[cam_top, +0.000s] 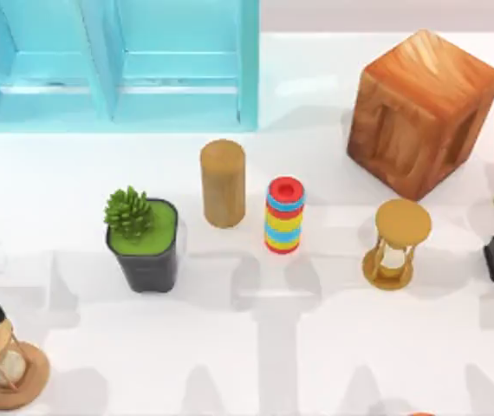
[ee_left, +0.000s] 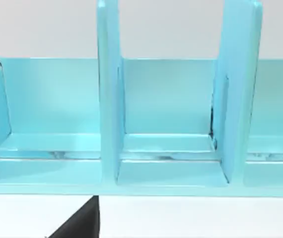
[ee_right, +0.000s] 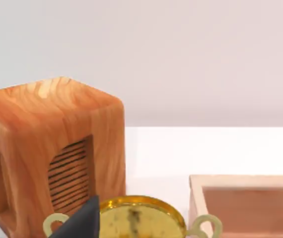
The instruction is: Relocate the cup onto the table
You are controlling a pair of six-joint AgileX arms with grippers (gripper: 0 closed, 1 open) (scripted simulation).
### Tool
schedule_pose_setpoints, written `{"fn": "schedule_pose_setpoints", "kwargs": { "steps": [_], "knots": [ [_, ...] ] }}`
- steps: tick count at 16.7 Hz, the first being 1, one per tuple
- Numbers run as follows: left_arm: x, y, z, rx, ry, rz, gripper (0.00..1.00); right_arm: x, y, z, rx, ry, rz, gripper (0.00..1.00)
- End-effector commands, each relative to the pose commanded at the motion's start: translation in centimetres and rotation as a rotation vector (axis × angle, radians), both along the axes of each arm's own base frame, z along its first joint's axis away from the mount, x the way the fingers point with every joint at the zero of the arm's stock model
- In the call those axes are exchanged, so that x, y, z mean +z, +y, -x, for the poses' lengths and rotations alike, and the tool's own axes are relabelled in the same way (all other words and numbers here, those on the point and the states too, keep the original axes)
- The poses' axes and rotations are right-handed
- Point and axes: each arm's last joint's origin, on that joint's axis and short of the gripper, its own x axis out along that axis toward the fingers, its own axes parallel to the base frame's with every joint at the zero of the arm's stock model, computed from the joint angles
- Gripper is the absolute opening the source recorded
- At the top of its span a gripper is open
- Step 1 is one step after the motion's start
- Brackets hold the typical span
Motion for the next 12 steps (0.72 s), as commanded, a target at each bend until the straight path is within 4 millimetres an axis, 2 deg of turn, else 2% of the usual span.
{"fn": "schedule_pose_setpoints", "kwargs": {
  "steps": [3,5,9,12],
  "knots": [
    [0.0,0.0,0.0,0.000,0.000,0.000,1.00,0.2,0.0,0.0,-0.005,0.011,0.005,1.00],
    [0.0,0.0,0.0,0.000,0.000,0.000,1.00,1.1,-0.3,0.0,-0.025,0.061,0.027,1.00],
    [0.0,0.0,0.0,0.000,0.000,0.000,1.00,5.0,-1.2,-0.8,-0.089,0.267,0.099,1.00],
    [0.0,0.0,0.0,0.000,0.000,0.000,1.00,8.3,-2.5,-3.1,-0.131,0.525,0.142,1.00]
  ]
}}
